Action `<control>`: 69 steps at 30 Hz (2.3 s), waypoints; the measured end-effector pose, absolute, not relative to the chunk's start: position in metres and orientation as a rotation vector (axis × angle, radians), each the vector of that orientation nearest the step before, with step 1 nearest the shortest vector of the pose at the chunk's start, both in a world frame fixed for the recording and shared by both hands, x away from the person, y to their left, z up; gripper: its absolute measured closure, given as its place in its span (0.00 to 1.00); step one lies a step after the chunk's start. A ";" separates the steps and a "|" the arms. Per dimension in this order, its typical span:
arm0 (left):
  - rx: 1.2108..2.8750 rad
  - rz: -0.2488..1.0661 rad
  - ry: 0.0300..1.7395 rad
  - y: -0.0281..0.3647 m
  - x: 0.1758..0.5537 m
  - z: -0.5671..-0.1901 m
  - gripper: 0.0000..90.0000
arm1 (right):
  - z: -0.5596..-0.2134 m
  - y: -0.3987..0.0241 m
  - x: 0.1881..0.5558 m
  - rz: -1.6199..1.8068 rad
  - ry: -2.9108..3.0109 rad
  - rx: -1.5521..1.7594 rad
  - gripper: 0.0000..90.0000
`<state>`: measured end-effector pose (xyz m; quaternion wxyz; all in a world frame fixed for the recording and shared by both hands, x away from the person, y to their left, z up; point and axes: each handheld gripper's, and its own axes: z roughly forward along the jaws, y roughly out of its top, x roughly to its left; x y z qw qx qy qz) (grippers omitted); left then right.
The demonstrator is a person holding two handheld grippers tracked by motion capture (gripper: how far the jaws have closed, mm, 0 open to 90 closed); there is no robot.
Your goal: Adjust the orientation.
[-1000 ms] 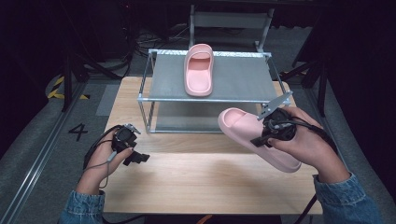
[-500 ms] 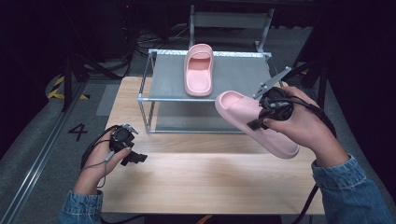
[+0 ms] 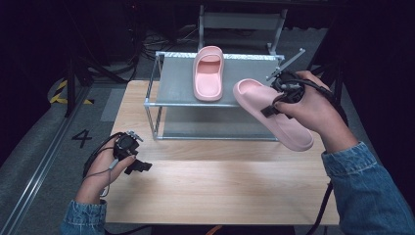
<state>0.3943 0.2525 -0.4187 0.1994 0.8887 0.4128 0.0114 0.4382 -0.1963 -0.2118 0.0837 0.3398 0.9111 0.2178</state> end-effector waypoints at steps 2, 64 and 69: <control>2.484 0.028 1.154 0.252 0.393 -0.419 0.22 | -0.211 -0.197 0.444 0.641 2.713 1.031 0.89; 2.485 0.077 1.215 0.283 0.356 -0.424 0.21 | -0.232 -0.146 0.571 0.556 2.607 1.126 0.81; 2.484 0.068 1.207 0.279 0.361 -0.424 0.20 | -0.229 -0.155 0.562 0.640 2.578 1.127 0.71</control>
